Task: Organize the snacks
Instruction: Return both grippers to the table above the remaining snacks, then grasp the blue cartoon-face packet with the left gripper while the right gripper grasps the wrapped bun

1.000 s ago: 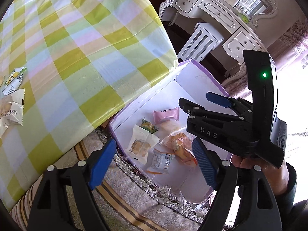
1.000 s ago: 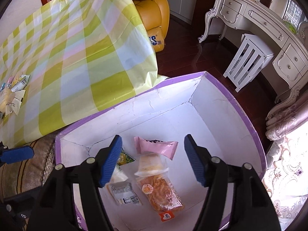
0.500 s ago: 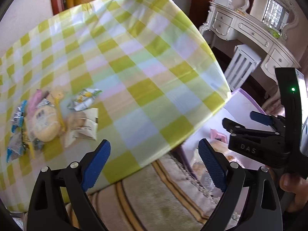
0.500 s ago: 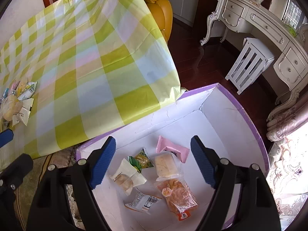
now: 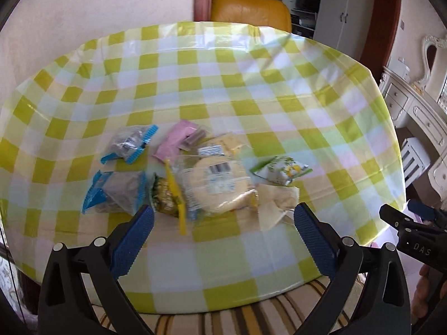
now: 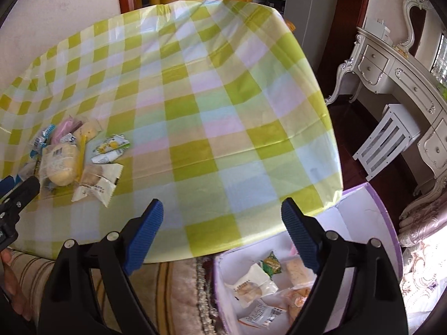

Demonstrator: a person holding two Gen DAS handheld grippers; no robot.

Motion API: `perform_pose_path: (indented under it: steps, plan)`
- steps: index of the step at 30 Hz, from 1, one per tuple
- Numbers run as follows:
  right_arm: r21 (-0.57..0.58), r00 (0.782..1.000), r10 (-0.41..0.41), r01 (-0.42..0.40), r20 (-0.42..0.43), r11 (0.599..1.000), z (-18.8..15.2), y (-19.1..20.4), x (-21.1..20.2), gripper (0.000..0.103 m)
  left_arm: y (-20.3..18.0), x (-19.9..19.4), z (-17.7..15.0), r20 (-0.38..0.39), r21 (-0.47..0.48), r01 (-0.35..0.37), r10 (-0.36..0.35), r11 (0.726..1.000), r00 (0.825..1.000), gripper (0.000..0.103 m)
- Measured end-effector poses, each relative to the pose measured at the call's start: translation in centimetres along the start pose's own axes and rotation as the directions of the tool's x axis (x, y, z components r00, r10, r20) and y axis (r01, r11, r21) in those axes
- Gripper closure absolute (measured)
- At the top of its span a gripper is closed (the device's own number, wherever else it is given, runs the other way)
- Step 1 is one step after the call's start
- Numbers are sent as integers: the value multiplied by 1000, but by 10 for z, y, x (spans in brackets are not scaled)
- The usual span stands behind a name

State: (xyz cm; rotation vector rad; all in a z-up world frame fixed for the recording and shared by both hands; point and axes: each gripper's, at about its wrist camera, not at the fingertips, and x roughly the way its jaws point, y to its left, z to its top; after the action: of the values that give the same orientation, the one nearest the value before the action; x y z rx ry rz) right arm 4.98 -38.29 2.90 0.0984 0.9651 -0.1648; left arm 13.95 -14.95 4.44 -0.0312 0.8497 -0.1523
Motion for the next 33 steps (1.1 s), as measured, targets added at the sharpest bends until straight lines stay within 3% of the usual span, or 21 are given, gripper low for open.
perform_pose_path:
  steps: [6, 15, 24, 33]
  plan:
    - [-45, 999, 38, -40, -37, 998, 7, 49, 14, 17, 65, -3, -3, 3, -168, -19, 19, 986, 1000, 6]
    - [-81, 988, 109, -118, -108, 990, 10, 99, 40, 17, 135, 1, -10, 12, -394, -9, 15, 919, 1000, 7]
    - [-85, 982, 113, -127, -151, 988, 16, 118, 63, 17, 173, 30, -14, -42, -522, 15, -44, 853, 998, 10]
    - [-85, 982, 104, -118, -158, 989, 22, 124, 76, 17, 181, 59, -6, -75, -536, 48, -104, 843, 992, 20]
